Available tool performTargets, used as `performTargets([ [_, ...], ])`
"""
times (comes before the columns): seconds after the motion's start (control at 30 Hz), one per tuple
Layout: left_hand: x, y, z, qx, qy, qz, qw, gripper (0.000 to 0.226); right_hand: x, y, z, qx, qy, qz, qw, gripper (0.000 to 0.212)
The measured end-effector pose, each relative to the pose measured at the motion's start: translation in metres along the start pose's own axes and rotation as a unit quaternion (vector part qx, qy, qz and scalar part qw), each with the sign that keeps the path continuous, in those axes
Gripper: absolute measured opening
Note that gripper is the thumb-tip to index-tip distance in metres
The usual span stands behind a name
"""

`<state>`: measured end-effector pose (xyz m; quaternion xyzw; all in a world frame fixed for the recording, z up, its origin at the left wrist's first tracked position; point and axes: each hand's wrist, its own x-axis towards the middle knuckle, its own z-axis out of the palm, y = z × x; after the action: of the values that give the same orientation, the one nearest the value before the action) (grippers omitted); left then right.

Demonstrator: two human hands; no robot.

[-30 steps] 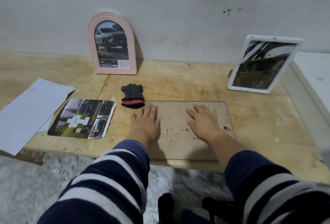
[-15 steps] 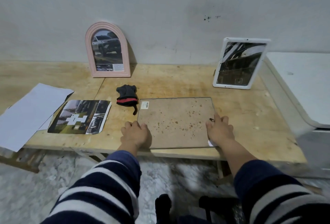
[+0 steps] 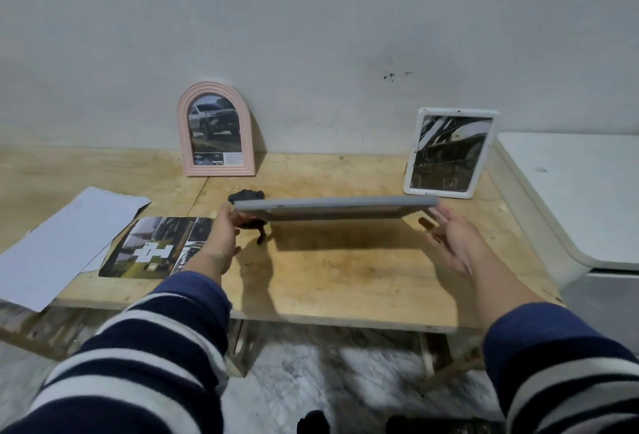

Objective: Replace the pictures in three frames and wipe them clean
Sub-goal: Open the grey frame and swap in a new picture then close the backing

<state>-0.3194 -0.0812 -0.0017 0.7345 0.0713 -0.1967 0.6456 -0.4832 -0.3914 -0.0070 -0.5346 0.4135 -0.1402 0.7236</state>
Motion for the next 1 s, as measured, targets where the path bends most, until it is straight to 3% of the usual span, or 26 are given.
performTargets([
  [0.1,0.003,0.01,0.009,-0.004,0.012,0.048,0.999,0.042,0.001,-0.011,0.011,-0.021,-0.025,-0.038,0.999,0.044],
  [0.17,0.008,0.012,0.014,0.014,0.033,0.086,0.996,0.029,0.003,-0.015,0.021,-0.035,0.0,-0.054,0.998,0.04],
  [0.37,0.015,0.005,0.01,0.095,0.092,0.123,0.984,0.022,0.007,-0.015,0.042,0.073,0.004,-0.083,0.994,0.038],
  [0.7,0.005,-0.028,0.002,0.156,0.053,0.018,0.986,0.029,0.014,0.021,0.05,-0.043,0.142,-0.06,0.987,0.028],
  [1.0,0.033,-0.048,0.042,0.191,0.016,-0.04,0.981,0.032,0.031,0.043,0.04,-0.167,0.18,-0.038,0.969,0.024],
])
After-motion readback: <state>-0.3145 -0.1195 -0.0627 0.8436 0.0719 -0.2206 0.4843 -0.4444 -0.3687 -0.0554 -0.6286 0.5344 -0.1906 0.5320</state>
